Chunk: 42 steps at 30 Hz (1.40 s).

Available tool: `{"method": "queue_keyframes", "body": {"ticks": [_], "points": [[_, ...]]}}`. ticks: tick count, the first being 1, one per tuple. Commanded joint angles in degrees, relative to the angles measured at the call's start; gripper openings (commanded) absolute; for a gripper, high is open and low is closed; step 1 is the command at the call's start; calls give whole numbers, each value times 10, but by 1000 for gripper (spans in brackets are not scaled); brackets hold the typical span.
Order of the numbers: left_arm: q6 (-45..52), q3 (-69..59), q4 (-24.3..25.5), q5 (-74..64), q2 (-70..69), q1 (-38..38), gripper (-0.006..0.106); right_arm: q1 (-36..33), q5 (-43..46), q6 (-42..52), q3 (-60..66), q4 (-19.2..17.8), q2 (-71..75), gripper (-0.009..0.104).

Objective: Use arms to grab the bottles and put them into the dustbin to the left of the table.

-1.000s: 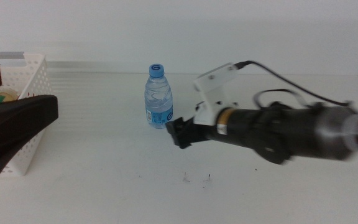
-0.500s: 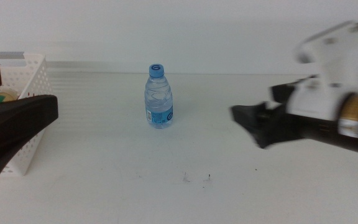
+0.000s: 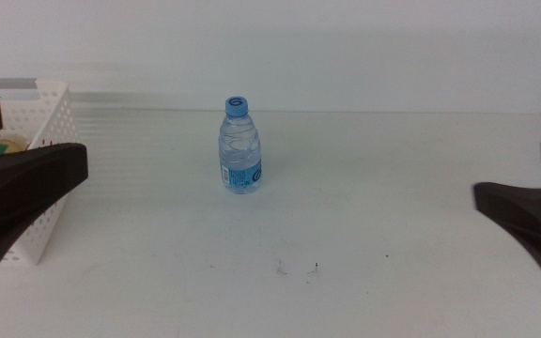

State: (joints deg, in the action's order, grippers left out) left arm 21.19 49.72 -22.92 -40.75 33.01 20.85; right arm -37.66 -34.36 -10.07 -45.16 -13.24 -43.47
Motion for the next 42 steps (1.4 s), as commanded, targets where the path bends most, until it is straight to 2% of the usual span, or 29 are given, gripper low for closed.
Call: {"method": "queue_keyframes", "body": {"ticks": [1, 3, 6, 9, 13, 16, 21, 25, 31, 33, 36, 42], "points": [[-1, 1, 0, 8, -2, 3, 94, 0, -5, 14, 16, 1, 35, 84], [-1, 1, 0, 8, -2, 3, 94, 0, -2, 33, 35, 14, 66, 84], [-1, 1, 0, 8, -2, 3, 94, 19, 2, 74, 58, 60, 112, 84], [-1, 1, 0, 8, -2, 3, 94, 74, 25, 88, 84, 65, 153, 84], [-1, 1, 0, 8, -2, 3, 94, 146, 56, 117, 123, 108, 204, 84], [-1, 1, 0, 8, -2, 3, 94, 172, 57, 138, 151, 137, 224, 84], [-1, 1, 0, 8, -2, 3, 94, 183, 58, 145, 165, 144, 236, 84], [-1, 1, 0, 8, -2, 3, 94, 183, 52, 153, 139, 173, 236, 84], [-1, 1, 0, 8, -2, 3, 94, 176, -2, 179, 79, 181, 223, 84], [-1, 1, 0, 8, -2, 3, 94, 159, -12, 179, 61, 181, 213, 84], [-1, 1, 0, 8, -2, 3, 94, 131, -25, 180, 37, 161, 198, 84], [-1, 1, 0, 8, -2, 3, 94, 92, -45, 180, 3, 164, 180, 84]]}}
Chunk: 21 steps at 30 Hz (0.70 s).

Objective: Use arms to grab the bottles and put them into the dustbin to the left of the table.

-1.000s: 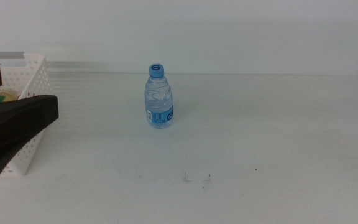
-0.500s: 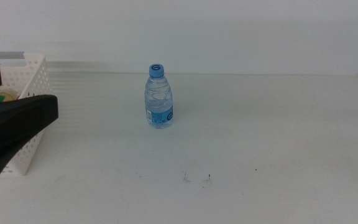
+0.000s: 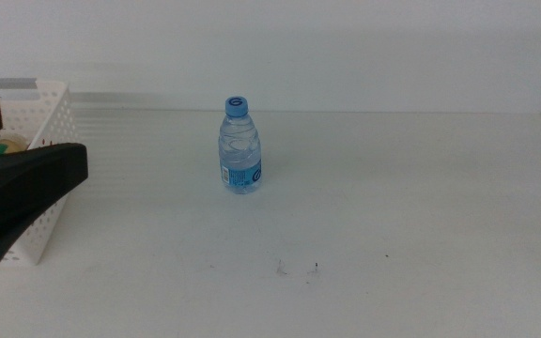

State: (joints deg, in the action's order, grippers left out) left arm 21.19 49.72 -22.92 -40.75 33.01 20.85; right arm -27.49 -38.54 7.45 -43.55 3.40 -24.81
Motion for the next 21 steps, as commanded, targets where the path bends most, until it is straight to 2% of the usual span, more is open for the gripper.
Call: {"method": "queue_keyframes", "body": {"ticks": [1, 10, 21], "points": [[-1, 1, 0, 8, -2, 3, 94, -12, -8, 5, -20, -3, -8, 84], [-1, 1, 0, 8, -2, 3, 94, -44, -53, 8, -89, 0, -47, 84], [-1, 1, 0, 8, -2, 3, 94, -56, -62, 8, -90, 6, -49, 84]]}}
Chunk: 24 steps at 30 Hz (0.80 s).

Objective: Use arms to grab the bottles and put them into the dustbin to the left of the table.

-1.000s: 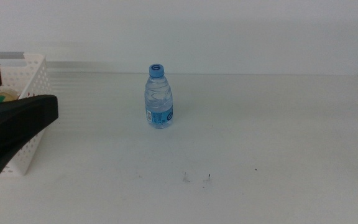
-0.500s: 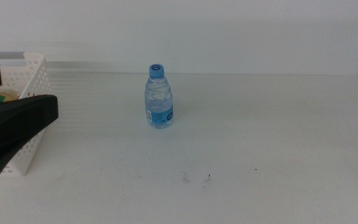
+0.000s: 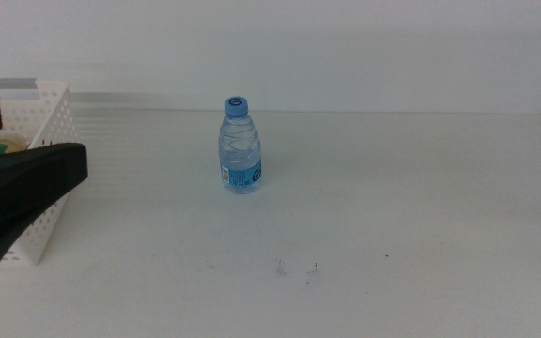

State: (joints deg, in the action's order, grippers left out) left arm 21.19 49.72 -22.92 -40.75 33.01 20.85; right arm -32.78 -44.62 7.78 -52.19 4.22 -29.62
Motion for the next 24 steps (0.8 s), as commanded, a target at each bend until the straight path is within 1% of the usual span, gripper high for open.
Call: {"method": "queue_keyframes", "body": {"ticks": [1, 9, 11, 15, 19, 21, 23, 24], "points": [[-1, 1, 0, 8, -2, 3, 94, -3, -1, 4, -4, -2, -1, 84], [-2, 1, 0, 7, -2, 3, 94, -3, -1, -4, -4, -2, -1, 84], [-6, 1, 28, 25, -2, 3, 94, -3, -1, -4, -4, -2, -1, 84], [-42, 1, 29, 73, 0, 3, 94, -3, 0, -4, -4, -1, -1, 84], [-42, 1, 10, 143, 38, 3, 94, -3, 0, -4, -4, 5, -1, 84], [-40, 1, 10, 162, 66, 3, 94, -3, 0, -4, -4, 5, -1, 84], [-13, 1, -2, 185, 100, 3, 94, -3, 0, -4, -4, 5, -1, 84], [18, 1, -22, 199, 119, 3, 94, -3, 0, -4, -4, 5, -1, 84]]}}
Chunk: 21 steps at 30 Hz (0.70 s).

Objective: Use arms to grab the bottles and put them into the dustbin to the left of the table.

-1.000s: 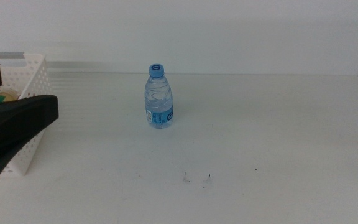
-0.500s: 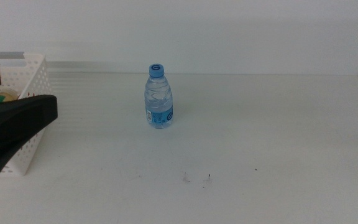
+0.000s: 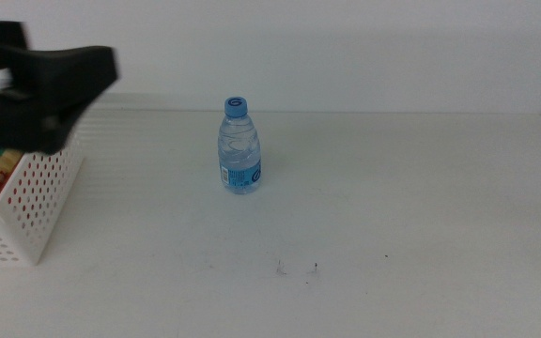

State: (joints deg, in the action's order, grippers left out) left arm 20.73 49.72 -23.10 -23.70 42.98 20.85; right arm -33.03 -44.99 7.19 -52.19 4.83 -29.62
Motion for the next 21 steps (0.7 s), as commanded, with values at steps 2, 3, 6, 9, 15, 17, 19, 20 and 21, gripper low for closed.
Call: {"method": "queue_keyframes", "body": {"ticks": [2, 3, 6, 9, 15, 17, 19, 20, 21], "points": [[100, -4, -75, 59, 53, 3, 94, -1, 4, 1, -4, -1, -1, 84], [150, -12, -123, 81, 65, 3, 94, -1, 4, 1, -4, -1, -1, 84], [327, -45, -303, 123, 86, 3, 94, -1, 4, 1, -4, -1, -1, 84], [515, -77, -491, 138, 92, 3, 94, -1, 4, 1, -4, -1, -1, 84], [647, -90, -586, 134, 92, 3, 94, -1, 4, 1, -4, -1, -1, 84], [647, -90, -586, 135, 92, 3, 94, -1, 4, 1, -4, -1, -1, 84], [647, -90, -586, 137, 92, 3, 94, -1, 4, 1, -4, -1, -1, 84], [647, -90, -586, 137, 92, 3, 94, -1, 4, 1, -4, -1, -1, 84], [647, -90, -586, 137, 92, 3, 94, -1, 4, 1, -4, -1, -1, 84]]}}
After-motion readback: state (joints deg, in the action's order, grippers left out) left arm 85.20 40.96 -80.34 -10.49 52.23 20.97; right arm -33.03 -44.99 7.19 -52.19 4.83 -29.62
